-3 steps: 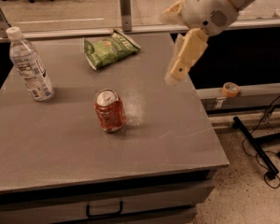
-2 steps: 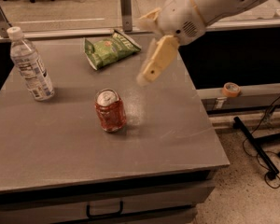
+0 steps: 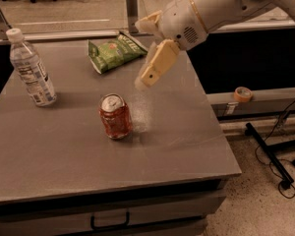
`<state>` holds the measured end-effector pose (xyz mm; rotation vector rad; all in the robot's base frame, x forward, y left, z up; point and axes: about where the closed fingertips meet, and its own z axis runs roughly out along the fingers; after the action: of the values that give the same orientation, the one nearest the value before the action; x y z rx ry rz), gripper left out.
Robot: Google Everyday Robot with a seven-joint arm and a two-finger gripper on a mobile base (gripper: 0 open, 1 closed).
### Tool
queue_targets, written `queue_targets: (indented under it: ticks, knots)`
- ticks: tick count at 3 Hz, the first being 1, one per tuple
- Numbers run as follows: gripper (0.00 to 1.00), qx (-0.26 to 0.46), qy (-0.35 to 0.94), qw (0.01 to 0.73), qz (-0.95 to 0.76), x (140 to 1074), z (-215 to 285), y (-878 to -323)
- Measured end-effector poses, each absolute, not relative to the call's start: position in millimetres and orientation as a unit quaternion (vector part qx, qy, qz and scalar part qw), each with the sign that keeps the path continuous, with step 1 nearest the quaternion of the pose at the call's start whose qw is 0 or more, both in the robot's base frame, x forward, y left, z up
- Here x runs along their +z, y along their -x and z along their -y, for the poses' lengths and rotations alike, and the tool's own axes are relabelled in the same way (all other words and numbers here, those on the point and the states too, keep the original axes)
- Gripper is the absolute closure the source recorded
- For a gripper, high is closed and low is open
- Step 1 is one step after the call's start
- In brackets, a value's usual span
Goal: Move blue plastic bottle near coke can
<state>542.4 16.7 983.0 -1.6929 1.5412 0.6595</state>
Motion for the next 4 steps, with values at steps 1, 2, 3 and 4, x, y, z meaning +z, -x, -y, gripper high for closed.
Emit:
queue_targets:
  ticks: [1, 2, 3, 4]
  knots:
    - [0.0, 0.277, 0.644, 0.396, -0.594, 971.4, -53.5, -574.8]
    - [0.0, 0.295, 0.618, 0.426, -0.591, 963.9, -93.7, -612.9]
    - [0.0, 0.319, 0.594, 0.444, -0.59, 953.1, -146.9, -629.1]
    - [0.0, 0.355, 0.597, 0.438, -0.571, 930.0, -196.8, -620.6]
